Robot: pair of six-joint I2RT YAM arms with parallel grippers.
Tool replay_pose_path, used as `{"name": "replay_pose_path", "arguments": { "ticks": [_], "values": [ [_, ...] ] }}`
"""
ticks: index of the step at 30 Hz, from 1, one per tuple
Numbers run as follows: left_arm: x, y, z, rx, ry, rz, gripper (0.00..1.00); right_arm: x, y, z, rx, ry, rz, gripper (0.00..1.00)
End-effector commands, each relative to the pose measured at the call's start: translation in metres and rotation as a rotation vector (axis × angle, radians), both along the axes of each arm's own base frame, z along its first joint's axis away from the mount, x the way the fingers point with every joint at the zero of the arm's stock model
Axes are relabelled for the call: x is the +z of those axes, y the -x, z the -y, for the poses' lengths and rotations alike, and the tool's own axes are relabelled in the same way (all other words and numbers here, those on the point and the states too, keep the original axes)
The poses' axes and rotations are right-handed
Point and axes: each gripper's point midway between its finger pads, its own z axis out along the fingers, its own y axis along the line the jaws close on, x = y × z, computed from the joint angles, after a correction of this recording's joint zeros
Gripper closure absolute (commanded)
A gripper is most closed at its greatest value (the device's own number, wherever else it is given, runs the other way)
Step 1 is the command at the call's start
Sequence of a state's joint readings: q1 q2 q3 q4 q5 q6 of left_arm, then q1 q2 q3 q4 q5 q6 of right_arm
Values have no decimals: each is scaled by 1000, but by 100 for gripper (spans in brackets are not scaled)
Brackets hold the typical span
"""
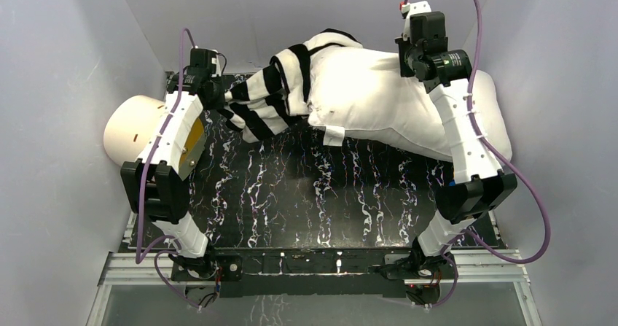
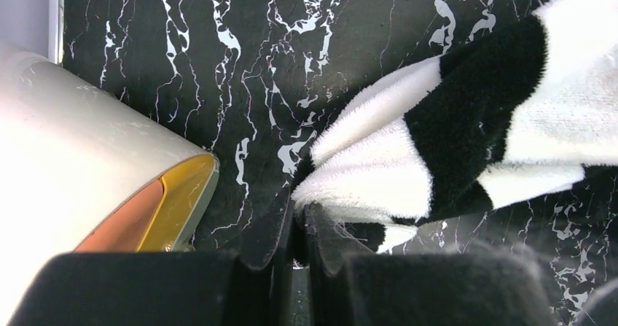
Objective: Put the pillow into the pillowcase
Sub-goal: Pick up the pillow at the center of the board.
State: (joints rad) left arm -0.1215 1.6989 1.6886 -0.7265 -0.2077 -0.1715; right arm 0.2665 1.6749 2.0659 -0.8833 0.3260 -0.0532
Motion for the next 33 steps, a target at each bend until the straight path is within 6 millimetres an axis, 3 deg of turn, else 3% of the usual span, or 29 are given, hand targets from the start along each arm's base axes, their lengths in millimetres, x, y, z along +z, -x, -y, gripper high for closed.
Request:
{"name": "replay_pose_path", "arguments": {
  "ticks": [1, 5, 9, 13, 15, 23, 26, 29, 31, 33],
  "values": [
    [19, 2, -9, 21, -20, 51, 100, 98, -6, 21, -105, -41, 323, 100],
    [19, 0, -8, 30, -13, 52, 100, 112, 3, 16, -93, -66, 333, 100],
    [13, 3, -26, 100, -91, 33, 100, 111, 11, 32, -143, -7, 365, 100],
    [12, 3, -45, 168, -184, 4, 100, 136, 19, 54, -260, 27, 421, 100],
    [11, 3, -46, 172, -190, -3, 100, 140, 21, 65, -316, 58, 412, 100],
    [-10, 6, -32, 125, -126, -44, 100, 153, 26, 65, -299, 54, 466, 100],
    [-16, 4, -6, 23, -4, -41, 100, 147, 23, 45, -198, -13, 450, 100],
    [-16, 3, 26, -83, 144, -20, 100, 123, 21, 5, -28, -129, 351, 100],
    [-13, 5, 41, -130, 214, -13, 100, 109, 28, -23, 73, -216, 274, 100],
    [-9, 6, 51, -152, 262, -6, 100, 107, 41, -44, 147, -277, 226, 100]
  ]
}}
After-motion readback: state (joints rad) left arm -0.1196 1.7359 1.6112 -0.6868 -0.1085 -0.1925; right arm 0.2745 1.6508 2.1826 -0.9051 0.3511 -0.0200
